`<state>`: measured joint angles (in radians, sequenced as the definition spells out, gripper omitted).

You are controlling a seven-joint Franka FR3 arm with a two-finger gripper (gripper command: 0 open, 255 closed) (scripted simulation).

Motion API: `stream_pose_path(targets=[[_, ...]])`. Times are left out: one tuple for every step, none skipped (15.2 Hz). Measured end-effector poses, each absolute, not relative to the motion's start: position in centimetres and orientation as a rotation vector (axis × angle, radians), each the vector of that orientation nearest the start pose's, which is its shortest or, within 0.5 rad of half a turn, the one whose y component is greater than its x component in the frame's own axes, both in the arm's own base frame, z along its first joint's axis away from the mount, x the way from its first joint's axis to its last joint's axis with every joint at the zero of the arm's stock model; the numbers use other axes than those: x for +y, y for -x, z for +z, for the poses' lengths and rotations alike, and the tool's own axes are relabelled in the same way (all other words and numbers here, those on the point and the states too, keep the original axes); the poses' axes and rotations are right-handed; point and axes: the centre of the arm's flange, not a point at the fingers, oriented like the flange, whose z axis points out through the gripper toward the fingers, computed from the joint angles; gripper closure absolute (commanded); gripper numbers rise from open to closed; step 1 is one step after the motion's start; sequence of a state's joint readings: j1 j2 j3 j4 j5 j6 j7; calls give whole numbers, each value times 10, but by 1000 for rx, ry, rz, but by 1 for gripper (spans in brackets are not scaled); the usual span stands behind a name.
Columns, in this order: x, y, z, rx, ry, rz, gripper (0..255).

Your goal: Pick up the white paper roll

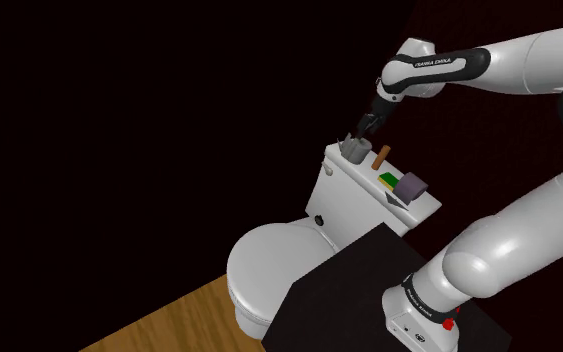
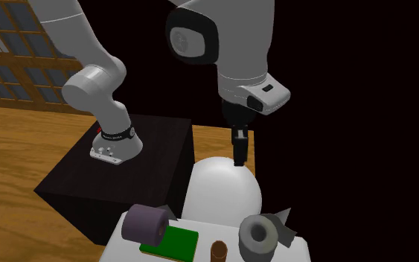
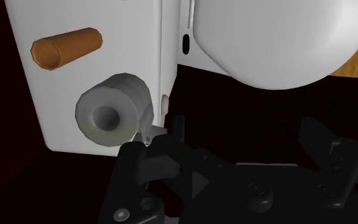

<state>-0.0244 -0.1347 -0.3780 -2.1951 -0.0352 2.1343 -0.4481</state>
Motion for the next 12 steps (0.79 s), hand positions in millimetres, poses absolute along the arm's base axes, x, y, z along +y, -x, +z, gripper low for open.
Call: stream_pose_path(targets=[[-213, -479, 438, -114, 3147, -107, 0], [-222, -488, 433, -124, 3146, -108, 0], [-232, -492, 428, -135, 3145, -109, 0], [-236, -499, 419, -146, 3144, -110, 0], [-247, -509, 414, -155, 3143, -111, 0], [-256, -517, 406, -167, 3143, -112, 0], [-264, -525, 399, -178, 3142, -113, 0], [-273, -532, 392, -189, 3141, -115, 0], [-283, -539, 384, -199, 3140, -116, 0], [-291, -546, 376, -210, 3140, -117, 0], [-299, -554, 371, -221, 3138, -117, 0], [-305, -563, 363, -232, 3138, -119, 0]])
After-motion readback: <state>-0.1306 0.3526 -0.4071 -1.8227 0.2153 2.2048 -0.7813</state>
